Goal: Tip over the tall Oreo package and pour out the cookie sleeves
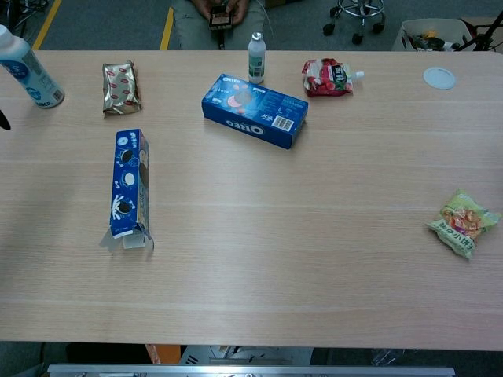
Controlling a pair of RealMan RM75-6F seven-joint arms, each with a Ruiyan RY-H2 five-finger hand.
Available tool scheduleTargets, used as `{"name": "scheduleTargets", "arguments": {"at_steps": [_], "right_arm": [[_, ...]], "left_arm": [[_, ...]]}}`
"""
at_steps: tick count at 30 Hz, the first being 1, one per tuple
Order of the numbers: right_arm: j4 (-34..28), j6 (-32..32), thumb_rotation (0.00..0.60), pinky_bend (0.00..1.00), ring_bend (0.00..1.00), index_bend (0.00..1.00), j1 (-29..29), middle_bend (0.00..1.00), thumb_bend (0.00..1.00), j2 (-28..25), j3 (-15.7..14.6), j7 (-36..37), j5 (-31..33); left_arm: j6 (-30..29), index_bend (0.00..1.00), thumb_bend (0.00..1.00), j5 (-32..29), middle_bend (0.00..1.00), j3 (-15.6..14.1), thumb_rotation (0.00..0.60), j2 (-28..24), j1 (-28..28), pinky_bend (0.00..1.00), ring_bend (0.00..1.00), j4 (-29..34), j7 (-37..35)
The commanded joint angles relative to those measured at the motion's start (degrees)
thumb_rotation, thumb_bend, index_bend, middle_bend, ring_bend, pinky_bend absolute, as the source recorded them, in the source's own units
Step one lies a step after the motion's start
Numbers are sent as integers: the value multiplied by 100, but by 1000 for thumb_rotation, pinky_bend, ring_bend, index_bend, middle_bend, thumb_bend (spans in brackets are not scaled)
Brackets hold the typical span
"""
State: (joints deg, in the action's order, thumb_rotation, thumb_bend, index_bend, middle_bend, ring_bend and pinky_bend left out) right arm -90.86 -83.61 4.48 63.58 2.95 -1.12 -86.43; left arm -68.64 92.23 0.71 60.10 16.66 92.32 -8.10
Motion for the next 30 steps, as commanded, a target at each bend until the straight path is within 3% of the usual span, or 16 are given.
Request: {"name": "scheduleTargets", "arguments": {"at_steps": [1,6,14,23,30], "right_arm": [[-31,3,600,222,237,229,6,275,307,-6,7,-38,12],[-90,0,600,222,237,229,10,275,307,-29,16,-87,22],[-138,51,600,222,237,229,27,275,307,-73,34,-125,89],[-184,98,600,222,237,229,25,275,306,-95,25,-148,147],[-177,108,600,222,237,229,10,275,306,-111,23,-124,188]], "left_arm": [[638,270,344,522,301,-158,600,-34,606,308,253,-263,-562],[1102,142,344,904,196,-244,600,133,1169,279,180,-529,-818],[1660,29,344,1356,62,-429,600,535,1941,252,99,-1142,-1007],[1577,0,344,2001,9,-795,600,1050,2570,245,75,-2065,-1350],[1401,0,321,1949,0,-859,600,1092,2774,211,36,-2325,-1360]]}}
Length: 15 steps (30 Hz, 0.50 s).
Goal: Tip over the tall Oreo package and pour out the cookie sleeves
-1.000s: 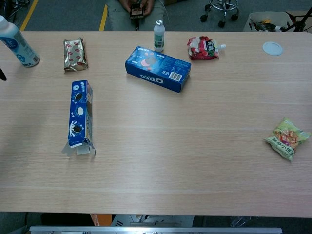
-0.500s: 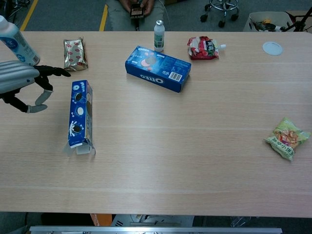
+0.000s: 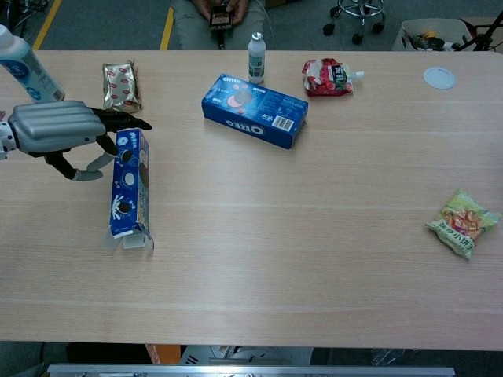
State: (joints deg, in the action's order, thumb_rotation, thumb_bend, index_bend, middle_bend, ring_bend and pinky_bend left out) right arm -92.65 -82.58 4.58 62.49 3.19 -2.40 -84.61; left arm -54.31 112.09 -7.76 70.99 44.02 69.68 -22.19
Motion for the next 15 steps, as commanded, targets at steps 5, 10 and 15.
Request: {"name": "scheduleTargets", "arguments": {"at_steps": [5,10,15], "right_arm": [[9,26,600,222,237,229,1,275,306,-6,1,19,28],[19,40,600,222,237,229,10,275,307,-3,3,28,29],[14,59,600,222,237,229,17,275,306,-6,4,23,43]], "left_arm": [[111,0,185,-199,0,-92,600,-86,124,161,0,-43,111],[128,0,133,-291,0,-176,600,-116,129,133,0,-37,323],[88,0,135,-235,0,-243,600,44,152,133,0,-251,715]]}}
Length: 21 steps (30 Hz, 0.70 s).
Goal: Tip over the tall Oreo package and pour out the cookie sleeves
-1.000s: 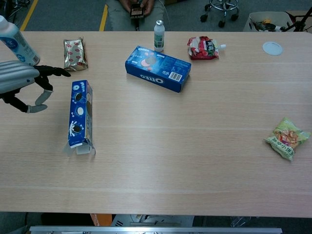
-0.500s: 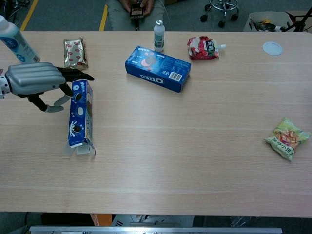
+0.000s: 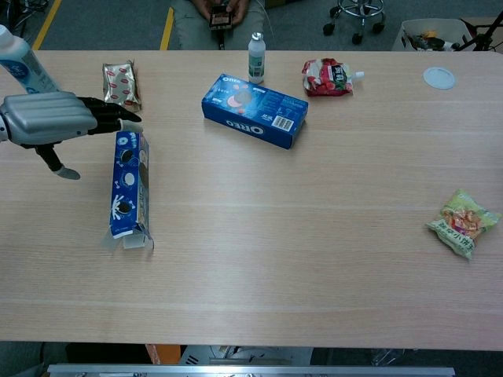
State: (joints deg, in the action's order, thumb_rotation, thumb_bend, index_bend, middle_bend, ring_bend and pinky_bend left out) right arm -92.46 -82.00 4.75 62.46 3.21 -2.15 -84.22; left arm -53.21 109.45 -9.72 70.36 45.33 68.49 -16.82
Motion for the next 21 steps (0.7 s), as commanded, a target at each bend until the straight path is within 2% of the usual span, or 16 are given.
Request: {"name": "scheduleTargets", "arguments": {"at_steps": [1,12,21], "right_arm": [[-9,-1,600,222,237,229,-1,275,306,-5,3,-4,9],[-51,-33,600,222,237,229,-57,275,306,-29,-4,-22,77],[-25,-48,600,222,237,229,-91,275,306,-41,-2,25,115]], "left_arm": [[-19,0,135,44,0,-60,600,141,40,133,0,-178,212],[-135,0,134,499,0,-426,600,710,415,133,0,-927,-26],[-175,0,135,559,0,-631,600,1123,573,133,0,-1576,-253]]}}
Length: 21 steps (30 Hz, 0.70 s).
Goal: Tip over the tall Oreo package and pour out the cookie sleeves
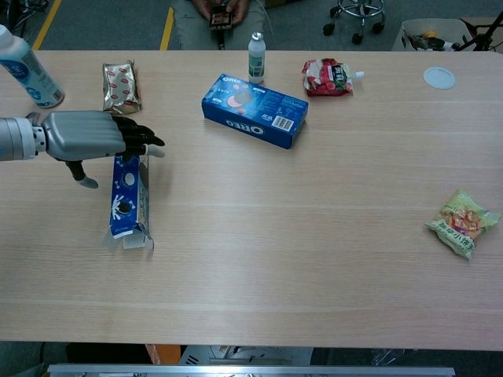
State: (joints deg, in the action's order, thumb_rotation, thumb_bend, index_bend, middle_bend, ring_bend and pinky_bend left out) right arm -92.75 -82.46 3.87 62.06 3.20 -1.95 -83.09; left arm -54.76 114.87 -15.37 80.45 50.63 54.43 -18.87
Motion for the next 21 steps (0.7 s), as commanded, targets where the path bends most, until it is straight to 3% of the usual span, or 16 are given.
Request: {"name": "scheduleTargets", "arguments": {"at_steps": [1,11,15,21], "right_arm": [[7,-4,600,222,237,229,-7,275,306,0,0,10,4],[-9,-13,600,222,237,229,-26,275,306,2,-8,-19,2],[-29,-22,600,222,237,229,-27,275,306,2,-8,-47,-9],[-45,-34,600,222,237,229,-38,275,306,0,-3,-52,-2]], "left_arm": [[-28,0,135,28,0,-97,600,163,50,133,0,-278,-33],[-192,23,135,-34,0,-357,600,445,-56,169,3,-1000,-249],[-305,126,135,-59,21,-456,600,529,-140,263,52,-1226,-410],[-365,255,135,-160,141,-518,600,737,-277,429,170,-1497,-550]]}}
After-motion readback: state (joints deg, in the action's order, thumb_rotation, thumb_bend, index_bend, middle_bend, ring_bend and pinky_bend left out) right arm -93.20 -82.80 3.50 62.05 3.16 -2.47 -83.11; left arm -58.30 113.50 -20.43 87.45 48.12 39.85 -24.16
